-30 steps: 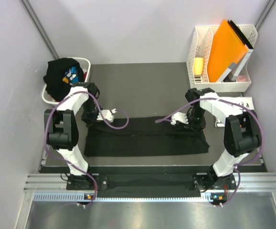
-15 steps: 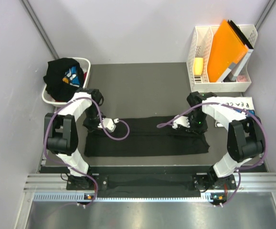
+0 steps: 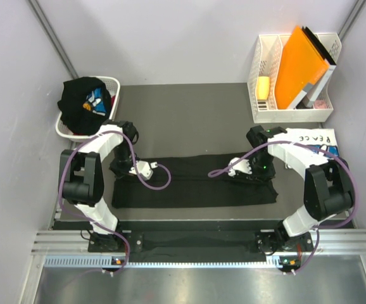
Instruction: Fold and stack the t-shirts
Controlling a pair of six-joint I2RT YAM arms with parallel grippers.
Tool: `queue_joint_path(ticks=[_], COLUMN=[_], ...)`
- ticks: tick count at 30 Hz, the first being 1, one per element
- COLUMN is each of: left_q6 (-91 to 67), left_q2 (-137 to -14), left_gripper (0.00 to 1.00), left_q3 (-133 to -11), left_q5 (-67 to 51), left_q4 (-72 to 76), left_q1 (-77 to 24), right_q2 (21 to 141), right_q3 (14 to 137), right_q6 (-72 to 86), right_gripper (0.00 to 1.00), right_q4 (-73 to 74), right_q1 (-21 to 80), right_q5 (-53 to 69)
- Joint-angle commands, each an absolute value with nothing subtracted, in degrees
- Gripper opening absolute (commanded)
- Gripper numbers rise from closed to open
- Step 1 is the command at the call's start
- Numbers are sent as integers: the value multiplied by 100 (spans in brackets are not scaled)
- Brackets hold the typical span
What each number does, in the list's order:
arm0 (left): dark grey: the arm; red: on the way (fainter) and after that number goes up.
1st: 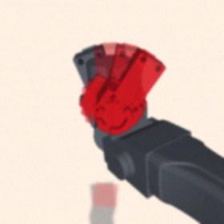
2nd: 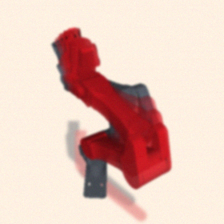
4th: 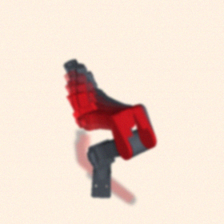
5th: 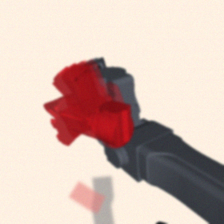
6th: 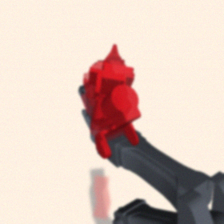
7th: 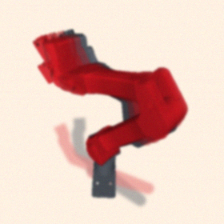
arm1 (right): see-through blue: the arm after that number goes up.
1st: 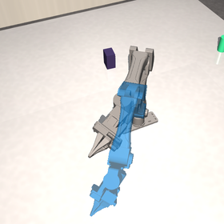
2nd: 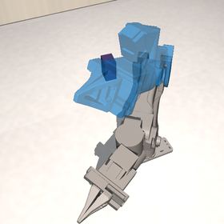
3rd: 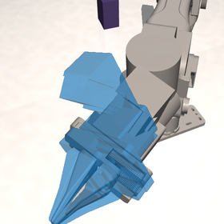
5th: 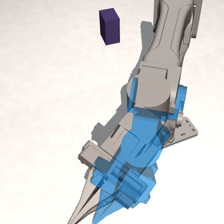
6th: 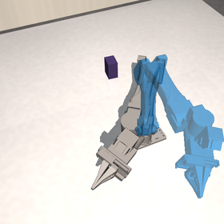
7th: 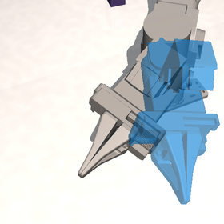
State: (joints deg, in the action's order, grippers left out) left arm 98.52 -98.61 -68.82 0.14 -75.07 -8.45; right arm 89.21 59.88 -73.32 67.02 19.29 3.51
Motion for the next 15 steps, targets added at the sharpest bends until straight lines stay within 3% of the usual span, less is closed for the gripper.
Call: queue_joint_path(ticks=[1, 9, 13, 15], left_q6=[9923, 9993, 10072, 10072], left_q2=[-9686, -9606, -9598, -9650], left_gripper=[0, 0, 19, 25], left_q3=[-6873, -6636, -6548, -6504], left_q5=[35, -106, 156, 351], left_q4=[-8631, -8631, -8640, -8631], left_q1=[-870, -870, -870, -870], right_q2=[8596, 8560, 8578, 8604], right_q3=[5907, 5810, 5775, 5766], right_q6=[-7427, -7365, -7409, -7444], right_gripper=[0, 0, 0, 6], right_q4=[6812, 6733, 6715, 6724], right_q1=[2004, 2083, 2144, 2197], right_q5=[308, 308, 238, 211])
